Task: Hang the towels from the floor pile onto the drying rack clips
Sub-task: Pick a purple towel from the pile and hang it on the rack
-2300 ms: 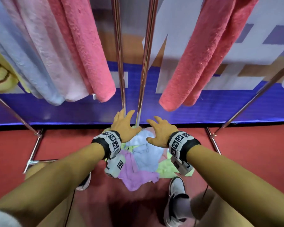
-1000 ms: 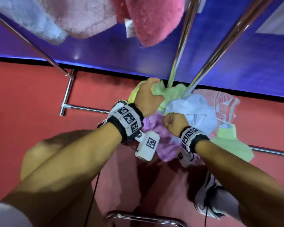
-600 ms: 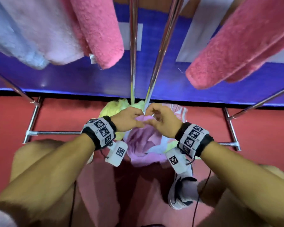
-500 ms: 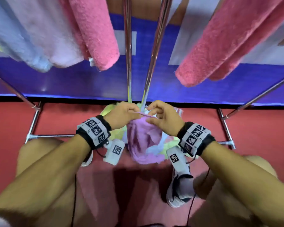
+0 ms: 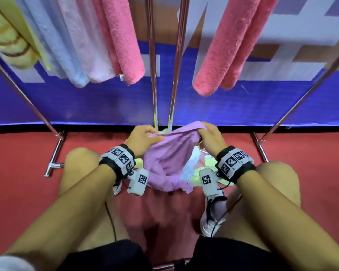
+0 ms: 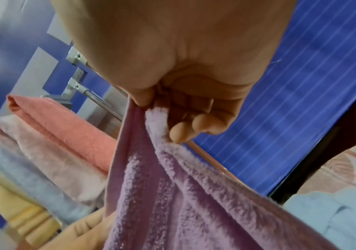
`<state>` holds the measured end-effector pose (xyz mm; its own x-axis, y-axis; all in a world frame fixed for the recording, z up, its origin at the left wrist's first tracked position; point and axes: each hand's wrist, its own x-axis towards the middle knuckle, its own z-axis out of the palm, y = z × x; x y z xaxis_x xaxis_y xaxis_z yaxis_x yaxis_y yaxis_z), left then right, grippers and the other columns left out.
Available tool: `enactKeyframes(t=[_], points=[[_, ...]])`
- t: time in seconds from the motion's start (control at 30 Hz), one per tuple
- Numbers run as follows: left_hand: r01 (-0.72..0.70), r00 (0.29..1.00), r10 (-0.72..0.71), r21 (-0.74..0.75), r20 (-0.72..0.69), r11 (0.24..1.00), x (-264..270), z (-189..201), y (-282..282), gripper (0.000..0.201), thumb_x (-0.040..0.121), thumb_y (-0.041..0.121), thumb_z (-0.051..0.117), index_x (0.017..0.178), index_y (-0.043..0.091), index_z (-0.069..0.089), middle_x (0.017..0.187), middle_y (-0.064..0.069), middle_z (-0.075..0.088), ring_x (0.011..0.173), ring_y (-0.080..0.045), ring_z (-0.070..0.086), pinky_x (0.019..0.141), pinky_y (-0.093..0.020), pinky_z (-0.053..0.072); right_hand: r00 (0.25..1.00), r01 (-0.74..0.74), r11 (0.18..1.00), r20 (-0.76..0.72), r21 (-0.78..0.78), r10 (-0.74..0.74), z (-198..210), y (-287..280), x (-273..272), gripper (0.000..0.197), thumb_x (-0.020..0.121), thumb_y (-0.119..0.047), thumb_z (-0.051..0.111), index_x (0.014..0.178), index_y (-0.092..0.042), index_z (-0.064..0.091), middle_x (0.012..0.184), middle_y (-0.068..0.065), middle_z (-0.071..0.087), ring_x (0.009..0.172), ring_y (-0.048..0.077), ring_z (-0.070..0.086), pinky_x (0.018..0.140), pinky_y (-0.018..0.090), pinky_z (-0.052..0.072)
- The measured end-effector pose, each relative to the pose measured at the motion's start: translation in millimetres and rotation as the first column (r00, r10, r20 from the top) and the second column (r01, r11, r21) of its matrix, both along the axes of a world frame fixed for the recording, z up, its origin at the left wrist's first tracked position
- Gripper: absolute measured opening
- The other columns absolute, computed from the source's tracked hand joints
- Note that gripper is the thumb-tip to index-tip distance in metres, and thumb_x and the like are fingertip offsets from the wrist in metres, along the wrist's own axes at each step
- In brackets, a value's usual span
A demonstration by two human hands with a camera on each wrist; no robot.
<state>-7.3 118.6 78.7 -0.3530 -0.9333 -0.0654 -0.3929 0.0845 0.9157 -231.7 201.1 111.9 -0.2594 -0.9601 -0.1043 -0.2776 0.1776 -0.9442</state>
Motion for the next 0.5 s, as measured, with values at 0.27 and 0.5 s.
enactKeyframes(t=[0.27, 0.5], points=[[0.328, 0.855, -0.348, 0.12, 0.384, 0.937, 12, -47, 24, 0.035, 0.075, 0.013, 0.084, 0.06, 0.009, 0.052, 0.055, 0.0, 0.045, 0.049, -0.012, 0.037, 0.051, -0.027, 0.031, 0.968, 0.252, 0.967, -0.024, 0.042, -0.251, -23, 25, -17, 0.03, 0.082, -0.023, 0.041, 0.076, -0.017, 0.069, 0.073, 0.007, 0.063, 0.068, 0.021, 0.057, 0.051, 0.034, 0.054], [0.075, 0.912, -0.104, 0.088, 0.397, 0.993, 22, -57, 13, 0.022, 0.084, 0.006, 0.066, 0.064, 0.015, 0.063, 0.059, 0.002, 0.052, 0.066, -0.022, 0.05, 0.064, -0.029, 0.038, 0.864, 0.493, 0.868, -0.149, 0.059, -0.481, -36, 29, -45, 0.028, 0.082, -0.019, 0.041, 0.059, -0.005, 0.049, 0.063, 0.007, 0.048, 0.069, 0.024, 0.041, 0.066, 0.04, 0.037]])
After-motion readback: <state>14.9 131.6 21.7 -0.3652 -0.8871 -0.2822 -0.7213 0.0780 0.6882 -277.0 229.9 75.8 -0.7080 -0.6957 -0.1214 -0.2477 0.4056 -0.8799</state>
